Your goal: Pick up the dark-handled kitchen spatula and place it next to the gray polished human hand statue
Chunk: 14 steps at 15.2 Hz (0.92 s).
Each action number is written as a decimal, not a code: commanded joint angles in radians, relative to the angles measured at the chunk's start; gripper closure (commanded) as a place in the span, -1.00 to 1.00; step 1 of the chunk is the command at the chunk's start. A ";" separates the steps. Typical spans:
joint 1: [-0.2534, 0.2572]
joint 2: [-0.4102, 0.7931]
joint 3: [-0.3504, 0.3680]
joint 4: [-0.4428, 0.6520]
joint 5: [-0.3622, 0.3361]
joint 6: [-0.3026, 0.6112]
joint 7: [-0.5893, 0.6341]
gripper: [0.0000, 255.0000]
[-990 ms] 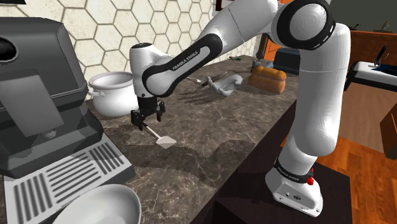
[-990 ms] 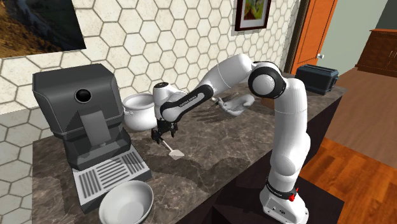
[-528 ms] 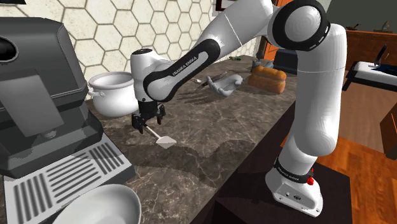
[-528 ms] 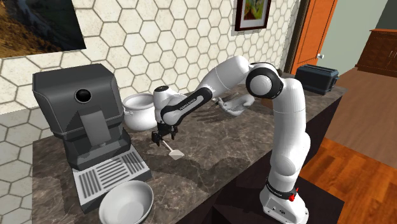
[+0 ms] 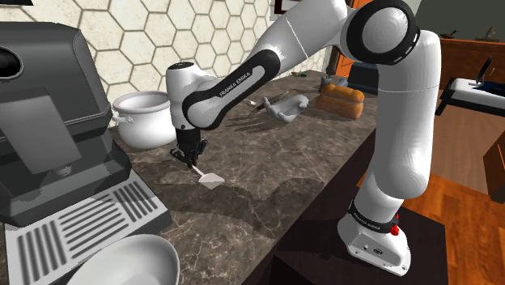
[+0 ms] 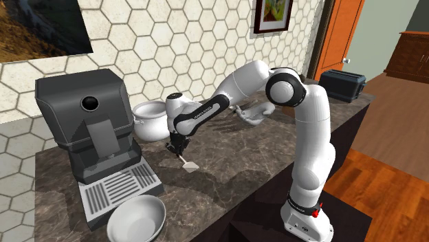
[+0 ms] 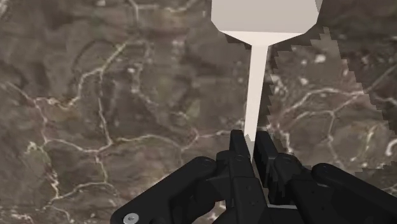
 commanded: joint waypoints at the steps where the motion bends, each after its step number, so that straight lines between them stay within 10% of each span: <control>1: 0.000 0.000 0.000 0.000 0.000 0.000 0.000 1.00; 14: -0.009 -0.060 0.012 0.048 0.035 -0.103 -0.026 1.00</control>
